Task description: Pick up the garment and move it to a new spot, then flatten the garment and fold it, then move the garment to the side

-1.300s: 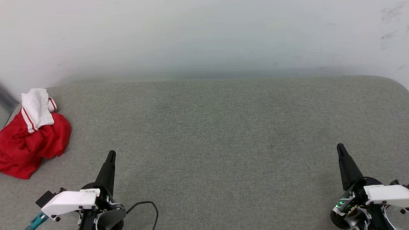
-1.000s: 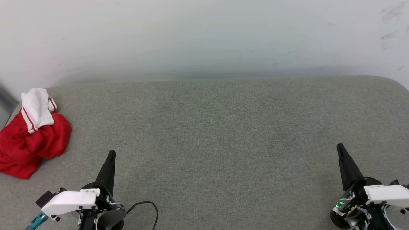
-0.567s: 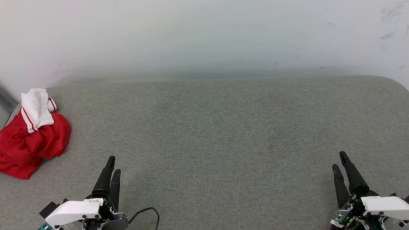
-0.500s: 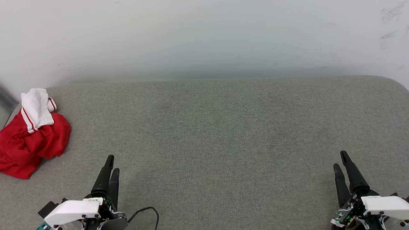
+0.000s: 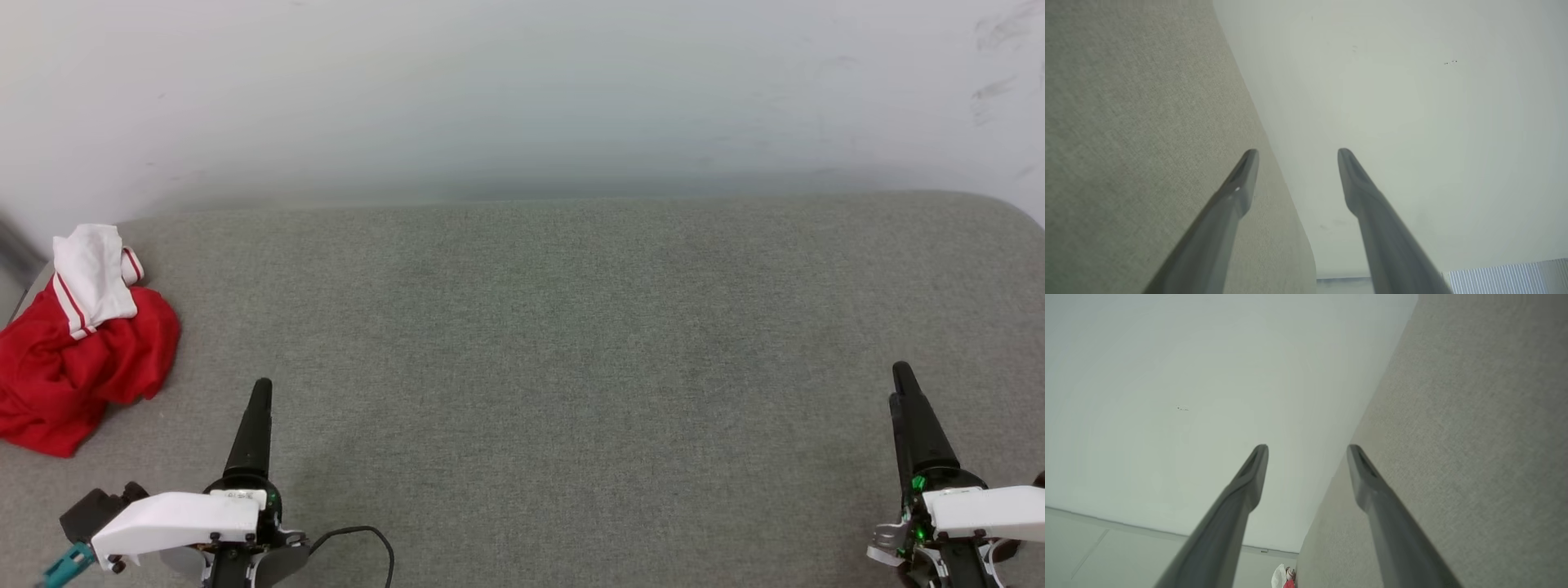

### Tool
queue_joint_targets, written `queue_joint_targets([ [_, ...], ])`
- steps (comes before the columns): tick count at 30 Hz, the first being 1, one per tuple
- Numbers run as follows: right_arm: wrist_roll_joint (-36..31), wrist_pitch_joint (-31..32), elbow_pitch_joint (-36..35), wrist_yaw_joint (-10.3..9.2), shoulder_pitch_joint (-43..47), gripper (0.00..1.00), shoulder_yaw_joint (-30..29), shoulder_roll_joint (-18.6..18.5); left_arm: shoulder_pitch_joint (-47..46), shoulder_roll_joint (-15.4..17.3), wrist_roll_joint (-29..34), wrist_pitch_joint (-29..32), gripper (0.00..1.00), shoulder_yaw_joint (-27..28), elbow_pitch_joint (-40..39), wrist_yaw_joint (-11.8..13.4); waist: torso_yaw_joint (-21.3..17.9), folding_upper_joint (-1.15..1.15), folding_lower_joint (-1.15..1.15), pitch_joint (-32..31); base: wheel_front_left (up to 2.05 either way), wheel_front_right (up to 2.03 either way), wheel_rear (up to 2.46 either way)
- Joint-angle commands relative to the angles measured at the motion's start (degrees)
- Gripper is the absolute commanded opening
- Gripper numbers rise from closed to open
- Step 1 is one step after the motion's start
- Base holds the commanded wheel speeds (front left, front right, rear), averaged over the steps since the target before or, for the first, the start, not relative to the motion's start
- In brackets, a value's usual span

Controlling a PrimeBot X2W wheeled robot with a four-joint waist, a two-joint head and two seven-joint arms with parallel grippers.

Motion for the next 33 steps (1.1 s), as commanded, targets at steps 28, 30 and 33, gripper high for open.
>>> queue_joint_targets([
  [28, -33.03, -6.42, -9.11, 0.0, 2.27, 1.0, 2.32, -0.05, 0.89, 0.23, 32.55, -6.37, 1.0, -7.18, -8.2, 8.46, 0.17, 0.0, 0.0, 0.94, 0.0, 0.0, 0.0],
  [30, -34.53, -6.78, -9.35, 0.0, 2.51, 1.0, 2.42, -0.04, 1.06, 0.23, 34.11, -6.75, 1.0, -7.39, -8.42, 8.58, 0.19, 0.0, 0.0, 0.95, 0.0, 0.0, 0.0],
  [33, -36.91, -7.34, -9.7, 0.0, 2.81, 1.0, 2.58, -0.04, 1.28, 0.23, 36.31, -7.3, 1.0, -7.71, -8.81, 8.96, 0.23, 0.0, 0.0, 0.98, 0.0, 0.0, 0.0],
])
